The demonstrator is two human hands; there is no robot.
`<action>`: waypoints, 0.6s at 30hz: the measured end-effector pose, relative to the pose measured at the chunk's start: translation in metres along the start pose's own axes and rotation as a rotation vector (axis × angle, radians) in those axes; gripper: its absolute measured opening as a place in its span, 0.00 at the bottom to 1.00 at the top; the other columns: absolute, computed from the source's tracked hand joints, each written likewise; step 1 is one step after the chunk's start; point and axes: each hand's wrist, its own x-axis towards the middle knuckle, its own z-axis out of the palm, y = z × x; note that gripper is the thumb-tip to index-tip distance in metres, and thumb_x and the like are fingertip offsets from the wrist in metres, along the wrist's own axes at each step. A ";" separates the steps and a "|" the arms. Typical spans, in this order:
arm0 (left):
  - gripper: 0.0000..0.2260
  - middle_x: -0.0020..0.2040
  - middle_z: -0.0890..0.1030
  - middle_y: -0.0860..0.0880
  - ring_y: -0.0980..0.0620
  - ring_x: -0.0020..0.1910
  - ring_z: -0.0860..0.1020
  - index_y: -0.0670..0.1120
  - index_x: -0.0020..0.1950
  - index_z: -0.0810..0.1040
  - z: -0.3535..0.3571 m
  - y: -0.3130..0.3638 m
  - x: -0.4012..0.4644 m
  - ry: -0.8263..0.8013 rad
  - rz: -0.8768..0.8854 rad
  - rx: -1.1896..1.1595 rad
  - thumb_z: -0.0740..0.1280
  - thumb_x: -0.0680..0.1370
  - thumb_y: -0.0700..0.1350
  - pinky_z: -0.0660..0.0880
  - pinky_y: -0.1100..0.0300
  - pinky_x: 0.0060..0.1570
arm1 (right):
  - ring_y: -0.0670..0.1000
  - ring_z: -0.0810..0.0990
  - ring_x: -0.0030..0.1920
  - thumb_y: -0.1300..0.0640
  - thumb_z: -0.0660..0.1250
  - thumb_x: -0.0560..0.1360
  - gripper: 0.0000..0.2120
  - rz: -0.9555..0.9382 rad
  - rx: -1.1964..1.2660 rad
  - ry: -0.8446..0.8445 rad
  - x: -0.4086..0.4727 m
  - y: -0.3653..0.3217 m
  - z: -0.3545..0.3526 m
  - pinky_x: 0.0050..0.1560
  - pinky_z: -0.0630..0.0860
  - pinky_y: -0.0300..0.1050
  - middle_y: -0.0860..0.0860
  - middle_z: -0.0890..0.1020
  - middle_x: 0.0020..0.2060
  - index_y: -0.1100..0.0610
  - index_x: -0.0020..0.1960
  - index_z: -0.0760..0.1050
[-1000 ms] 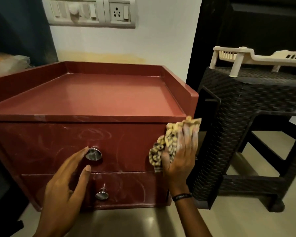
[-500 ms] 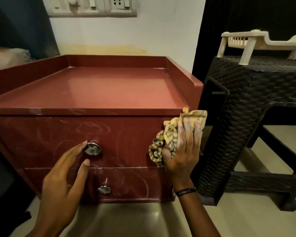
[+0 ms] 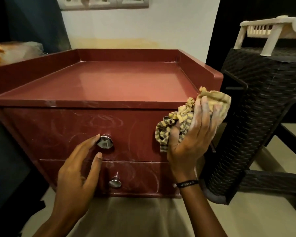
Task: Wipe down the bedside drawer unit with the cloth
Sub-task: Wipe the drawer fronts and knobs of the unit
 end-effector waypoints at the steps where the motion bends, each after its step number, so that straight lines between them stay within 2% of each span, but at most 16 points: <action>1: 0.19 0.61 0.73 0.70 0.73 0.62 0.69 0.51 0.65 0.74 0.000 0.000 0.000 0.002 -0.001 0.001 0.58 0.77 0.54 0.63 0.78 0.61 | 0.54 0.52 0.77 0.43 0.46 0.82 0.26 -0.020 -0.017 -0.025 -0.009 -0.002 0.001 0.76 0.49 0.53 0.55 0.62 0.71 0.60 0.71 0.59; 3: 0.18 0.61 0.73 0.70 0.73 0.62 0.69 0.51 0.66 0.74 0.001 0.000 0.000 0.003 -0.004 0.014 0.59 0.77 0.53 0.63 0.79 0.60 | 0.51 0.47 0.77 0.43 0.48 0.82 0.25 -0.157 -0.068 -0.122 -0.042 0.004 0.004 0.77 0.47 0.50 0.54 0.62 0.70 0.60 0.69 0.62; 6: 0.20 0.64 0.73 0.64 0.70 0.63 0.70 0.51 0.67 0.74 0.000 -0.002 0.001 -0.013 -0.004 0.038 0.58 0.77 0.53 0.64 0.77 0.60 | 0.53 0.51 0.77 0.42 0.50 0.81 0.25 -0.456 -0.170 -0.255 -0.092 0.018 0.009 0.75 0.50 0.50 0.53 0.64 0.70 0.56 0.70 0.62; 8: 0.20 0.64 0.73 0.63 0.70 0.63 0.70 0.51 0.67 0.73 -0.002 -0.002 0.001 -0.028 0.005 0.050 0.58 0.77 0.54 0.63 0.77 0.61 | 0.53 0.51 0.77 0.41 0.53 0.79 0.25 -0.559 -0.194 -0.257 -0.099 0.024 0.010 0.73 0.53 0.48 0.51 0.67 0.69 0.55 0.71 0.63; 10: 0.19 0.63 0.73 0.64 0.71 0.63 0.70 0.52 0.67 0.73 -0.002 -0.002 0.001 -0.030 0.011 0.049 0.58 0.77 0.54 0.63 0.77 0.61 | 0.52 0.51 0.77 0.41 0.53 0.80 0.25 -0.523 -0.175 -0.195 -0.083 0.017 0.010 0.74 0.52 0.48 0.50 0.69 0.67 0.54 0.71 0.62; 12: 0.19 0.63 0.73 0.64 0.70 0.63 0.70 0.52 0.67 0.73 -0.002 -0.001 0.001 -0.025 0.008 0.046 0.58 0.77 0.54 0.63 0.77 0.61 | 0.53 0.53 0.76 0.42 0.49 0.81 0.25 -0.390 -0.134 -0.094 -0.050 0.000 0.011 0.76 0.47 0.48 0.51 0.68 0.66 0.55 0.71 0.62; 15: 0.19 0.64 0.73 0.64 0.69 0.64 0.70 0.53 0.67 0.73 -0.002 -0.002 0.001 -0.019 -0.001 0.049 0.58 0.77 0.54 0.65 0.75 0.62 | 0.53 0.57 0.70 0.42 0.47 0.82 0.24 -0.204 -0.077 0.038 -0.014 -0.029 0.019 0.77 0.45 0.48 0.52 0.67 0.64 0.57 0.68 0.65; 18: 0.19 0.64 0.73 0.63 0.68 0.64 0.70 0.52 0.67 0.73 -0.002 -0.002 0.001 -0.016 -0.004 0.051 0.58 0.77 0.54 0.65 0.75 0.62 | 0.54 0.58 0.69 0.42 0.49 0.81 0.23 -0.270 -0.061 0.027 -0.025 -0.034 0.026 0.76 0.48 0.49 0.53 0.68 0.63 0.56 0.68 0.65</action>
